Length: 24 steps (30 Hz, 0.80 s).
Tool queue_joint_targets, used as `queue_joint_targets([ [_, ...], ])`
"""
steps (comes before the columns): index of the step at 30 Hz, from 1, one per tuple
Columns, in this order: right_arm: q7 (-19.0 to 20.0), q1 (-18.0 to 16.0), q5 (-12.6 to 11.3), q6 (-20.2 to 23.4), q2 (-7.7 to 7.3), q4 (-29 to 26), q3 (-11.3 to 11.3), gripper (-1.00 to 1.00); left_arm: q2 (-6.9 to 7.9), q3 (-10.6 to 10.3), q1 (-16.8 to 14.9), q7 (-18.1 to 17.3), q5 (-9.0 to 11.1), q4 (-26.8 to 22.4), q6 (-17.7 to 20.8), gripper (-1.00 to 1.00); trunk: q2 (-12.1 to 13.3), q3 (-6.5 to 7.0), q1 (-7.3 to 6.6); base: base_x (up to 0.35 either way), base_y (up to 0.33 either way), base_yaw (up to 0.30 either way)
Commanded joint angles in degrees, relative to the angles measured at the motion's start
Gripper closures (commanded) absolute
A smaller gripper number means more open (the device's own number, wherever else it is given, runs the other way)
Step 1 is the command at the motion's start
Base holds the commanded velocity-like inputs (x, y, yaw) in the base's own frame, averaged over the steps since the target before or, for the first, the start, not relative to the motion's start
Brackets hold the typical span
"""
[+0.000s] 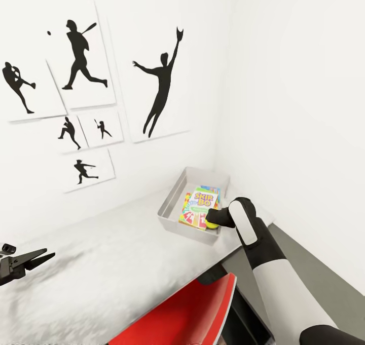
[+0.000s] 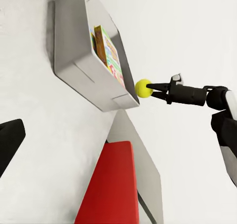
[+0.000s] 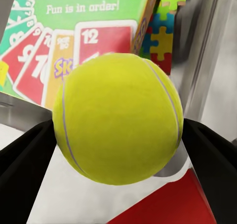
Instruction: Put all the toys in the child's room - the three board games (two on the bed and one on the table), the two jigsaw puzzles on the table, and the tennis ball on the table - inside the toy box on the table in the child's room.
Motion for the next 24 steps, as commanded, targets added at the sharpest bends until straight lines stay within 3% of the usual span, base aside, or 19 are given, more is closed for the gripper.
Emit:
queue_joint_targets([
  [1, -0.60, -0.08, -0.55, 0.11, 0.00, -0.06, 0.04, 1.00, 0.07, -0.43, -0.10, -0.21, 0.42, 0.02, 0.60, -1.00, -0.14, -0.22, 0.03, -0.020, 0.000, 0.000],
  [24, -0.60, -0.11, -0.64, 0.11, -0.08, -0.08, 0.02, 1.00, 0.27, -0.43, -0.10, -0.21, 0.42, 0.02, 0.60, -1.00, -0.14, -0.64, 0.03, -0.003, 0.000, 0.000],
])
